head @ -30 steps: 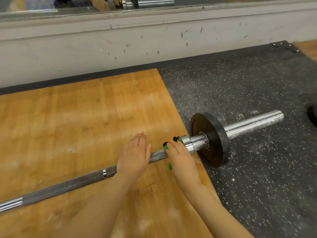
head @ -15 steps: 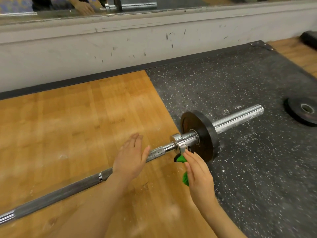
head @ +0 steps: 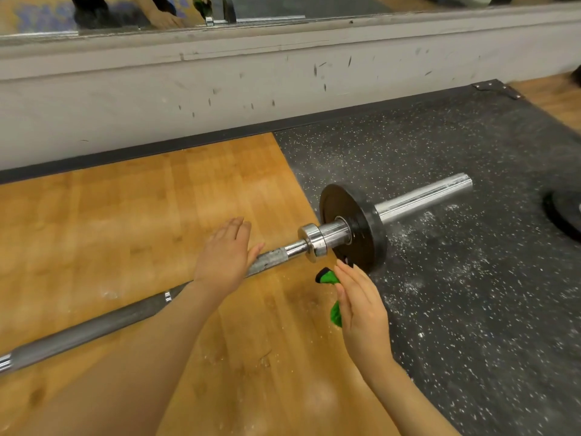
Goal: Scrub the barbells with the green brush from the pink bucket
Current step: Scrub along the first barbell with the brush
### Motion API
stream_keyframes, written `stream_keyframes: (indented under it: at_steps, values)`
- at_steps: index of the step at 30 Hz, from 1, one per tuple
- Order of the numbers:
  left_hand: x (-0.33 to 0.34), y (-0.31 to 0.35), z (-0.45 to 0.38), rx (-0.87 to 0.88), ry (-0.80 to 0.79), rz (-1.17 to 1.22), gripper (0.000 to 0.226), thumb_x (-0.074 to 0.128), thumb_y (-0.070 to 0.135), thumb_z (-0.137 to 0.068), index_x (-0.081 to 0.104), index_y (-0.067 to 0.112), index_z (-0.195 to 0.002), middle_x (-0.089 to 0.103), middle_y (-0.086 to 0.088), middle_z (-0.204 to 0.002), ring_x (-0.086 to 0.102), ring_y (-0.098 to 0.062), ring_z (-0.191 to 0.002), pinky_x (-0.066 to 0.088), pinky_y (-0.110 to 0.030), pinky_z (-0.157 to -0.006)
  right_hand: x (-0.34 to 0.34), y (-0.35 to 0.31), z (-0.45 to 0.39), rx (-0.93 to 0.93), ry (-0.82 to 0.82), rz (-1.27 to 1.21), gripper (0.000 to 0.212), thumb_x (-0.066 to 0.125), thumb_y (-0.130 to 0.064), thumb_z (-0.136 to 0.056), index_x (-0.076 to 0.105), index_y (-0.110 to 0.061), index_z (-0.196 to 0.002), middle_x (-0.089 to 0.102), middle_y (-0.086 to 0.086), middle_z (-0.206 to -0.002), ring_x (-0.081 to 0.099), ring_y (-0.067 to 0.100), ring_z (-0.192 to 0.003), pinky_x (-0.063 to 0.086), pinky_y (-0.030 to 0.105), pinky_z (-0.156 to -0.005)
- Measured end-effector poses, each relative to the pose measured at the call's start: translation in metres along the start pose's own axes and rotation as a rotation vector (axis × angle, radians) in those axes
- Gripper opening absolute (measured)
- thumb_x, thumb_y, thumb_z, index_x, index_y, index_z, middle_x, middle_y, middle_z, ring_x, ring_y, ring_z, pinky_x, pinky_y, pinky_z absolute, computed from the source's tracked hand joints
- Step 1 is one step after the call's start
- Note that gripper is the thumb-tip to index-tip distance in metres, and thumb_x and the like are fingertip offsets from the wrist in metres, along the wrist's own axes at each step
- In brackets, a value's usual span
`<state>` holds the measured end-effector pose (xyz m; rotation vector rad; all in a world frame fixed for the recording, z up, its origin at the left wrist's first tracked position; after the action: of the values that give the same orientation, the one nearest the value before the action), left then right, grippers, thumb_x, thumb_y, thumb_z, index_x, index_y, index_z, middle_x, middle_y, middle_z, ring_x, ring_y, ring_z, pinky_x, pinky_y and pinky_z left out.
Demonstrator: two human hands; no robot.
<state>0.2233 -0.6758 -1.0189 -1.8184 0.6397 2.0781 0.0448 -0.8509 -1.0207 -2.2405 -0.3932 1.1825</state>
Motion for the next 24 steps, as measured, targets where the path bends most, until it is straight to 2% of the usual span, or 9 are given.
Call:
stream_keyframes:
  at_steps: [5,9,12,14,16,19,21,24]
  values:
    - [-0.001,-0.012,-0.006,-0.071,0.049,0.028,0.073,0.011,0.054,-0.094,0.033,0.009,-0.146,0.027,-0.011,-0.156,0.018,-0.024,-0.146,0.017,-0.038,-0.116,0.021,0.0,-0.051,-0.025,-0.007,0.021,0.039,0.042,-0.022,-0.097,0.06,-0.003,-0.125,0.061,0.009,-0.127,0.047,0.021,-0.126,0.023,0.019,-0.115]
    - [0.006,-0.02,-0.004,-0.127,0.007,0.021,0.08,0.0,0.058,-0.089,0.028,0.014,-0.149,0.024,-0.006,-0.157,0.016,-0.02,-0.146,0.015,-0.035,-0.116,0.047,-0.006,-0.107,-0.059,-0.003,0.046,0.041,0.04,-0.022,-0.097,0.062,0.002,-0.121,0.063,0.014,-0.123,0.05,0.025,-0.123,0.021,0.017,-0.113]
    - [0.007,-0.023,-0.011,-0.132,0.012,0.032,0.086,-0.006,0.062,-0.084,0.028,0.015,-0.149,0.026,-0.004,-0.157,0.018,-0.018,-0.146,0.017,-0.034,-0.116,0.069,-0.01,-0.145,-0.069,-0.006,0.098,0.042,0.04,-0.022,-0.095,0.063,0.004,-0.119,0.064,0.016,-0.12,0.055,0.033,-0.12,0.027,0.026,-0.11]
    - [0.007,-0.025,-0.013,-0.125,0.022,0.021,0.087,-0.008,0.061,-0.084,0.029,0.015,-0.148,0.029,-0.003,-0.155,0.02,-0.017,-0.145,0.019,-0.034,-0.115,0.08,-0.011,-0.16,-0.067,-0.023,0.084,0.036,0.047,-0.017,-0.095,0.062,0.004,-0.12,0.063,0.017,-0.123,0.052,0.033,-0.123,0.031,0.033,-0.109]
    - [0.009,-0.024,-0.013,-0.11,0.03,0.005,0.084,-0.007,0.062,-0.088,0.031,0.015,-0.147,0.033,-0.003,-0.154,0.022,-0.017,-0.144,0.021,-0.033,-0.114,0.085,-0.009,-0.166,-0.088,-0.032,0.077,0.031,0.053,-0.014,-0.095,0.061,0.002,-0.12,0.062,0.015,-0.124,0.05,0.03,-0.125,0.035,0.035,-0.108]
    - [0.01,-0.027,-0.016,-0.1,0.027,-0.013,0.089,-0.011,0.064,-0.087,0.034,0.015,-0.145,0.038,-0.003,-0.151,0.026,-0.017,-0.143,0.026,-0.034,-0.112,0.088,0.0,-0.163,-0.151,-0.092,0.113,0.034,0.044,-0.023,-0.097,0.065,-0.001,-0.112,0.065,0.012,-0.119,0.054,0.028,-0.121,0.035,0.038,-0.109]
    - [0.01,-0.028,-0.016,-0.096,0.028,-0.009,0.09,-0.012,0.062,-0.084,0.036,0.015,-0.144,0.041,-0.003,-0.149,0.028,-0.018,-0.142,0.028,-0.034,-0.11,0.086,0.012,-0.15,-0.153,-0.185,0.125,0.041,0.037,-0.029,-0.099,0.064,-0.004,-0.118,0.064,0.009,-0.123,0.052,0.026,-0.124,0.034,0.041,-0.111]
    - [0.01,-0.027,-0.016,-0.091,0.037,-0.004,0.088,-0.009,0.062,-0.086,0.04,0.013,-0.142,0.045,-0.005,-0.146,0.032,-0.02,-0.141,0.03,-0.035,-0.108,0.075,0.035,-0.128,-0.088,-0.228,0.137,0.048,0.032,-0.032,-0.099,0.056,-0.006,-0.132,0.057,0.008,-0.134,0.044,0.024,-0.132,0.027,0.032,-0.113]
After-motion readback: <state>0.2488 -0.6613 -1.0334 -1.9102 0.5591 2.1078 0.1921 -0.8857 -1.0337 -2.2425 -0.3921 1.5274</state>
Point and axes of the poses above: each hand's wrist, its own z-axis away from the middle knuckle, its own x-axis out of the palm, y = z × x, the point moved 2 cm from there along -z, towards the middle knuckle
